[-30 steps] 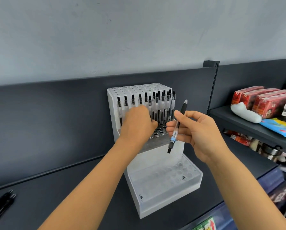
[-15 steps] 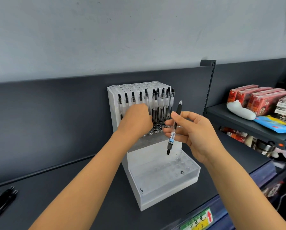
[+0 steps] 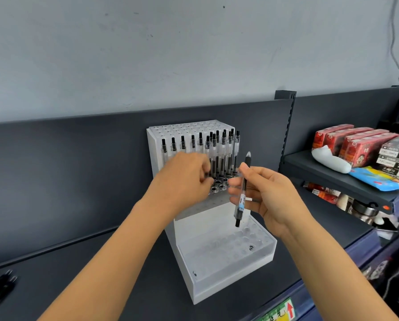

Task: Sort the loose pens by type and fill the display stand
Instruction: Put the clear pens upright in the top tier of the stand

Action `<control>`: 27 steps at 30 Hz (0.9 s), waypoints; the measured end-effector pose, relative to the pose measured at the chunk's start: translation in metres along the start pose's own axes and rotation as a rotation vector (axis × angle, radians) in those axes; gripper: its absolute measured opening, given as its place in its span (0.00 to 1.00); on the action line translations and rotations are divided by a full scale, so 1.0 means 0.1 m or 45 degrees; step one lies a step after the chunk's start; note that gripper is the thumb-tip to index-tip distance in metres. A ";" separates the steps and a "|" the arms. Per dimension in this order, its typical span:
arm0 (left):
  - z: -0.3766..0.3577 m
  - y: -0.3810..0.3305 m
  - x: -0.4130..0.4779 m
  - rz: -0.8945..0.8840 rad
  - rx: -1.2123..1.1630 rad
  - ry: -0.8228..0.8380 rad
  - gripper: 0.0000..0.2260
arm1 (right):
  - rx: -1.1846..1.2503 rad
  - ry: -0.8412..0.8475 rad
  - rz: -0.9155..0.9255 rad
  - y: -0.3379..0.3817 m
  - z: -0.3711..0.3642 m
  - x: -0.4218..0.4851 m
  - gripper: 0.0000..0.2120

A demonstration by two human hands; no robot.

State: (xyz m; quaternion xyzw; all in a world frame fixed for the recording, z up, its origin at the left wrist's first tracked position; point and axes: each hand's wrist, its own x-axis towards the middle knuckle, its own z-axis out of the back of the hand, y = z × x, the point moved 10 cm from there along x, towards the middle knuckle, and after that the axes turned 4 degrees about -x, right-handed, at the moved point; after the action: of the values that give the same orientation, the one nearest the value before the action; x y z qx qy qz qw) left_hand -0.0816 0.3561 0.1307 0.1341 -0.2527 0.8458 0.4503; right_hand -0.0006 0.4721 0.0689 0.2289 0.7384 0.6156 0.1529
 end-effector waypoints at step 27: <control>0.50 0.22 -0.25 0.159 -0.747 -0.486 0.07 | -0.652 -0.091 0.821 0.45 -0.60 -0.07 0.05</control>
State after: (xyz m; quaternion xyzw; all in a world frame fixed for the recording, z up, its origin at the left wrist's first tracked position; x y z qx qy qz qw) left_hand -0.0859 0.3013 0.1542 0.1388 -0.5722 0.7227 0.3619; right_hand -0.0180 0.4244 0.1243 0.4243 0.4459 0.7876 0.0298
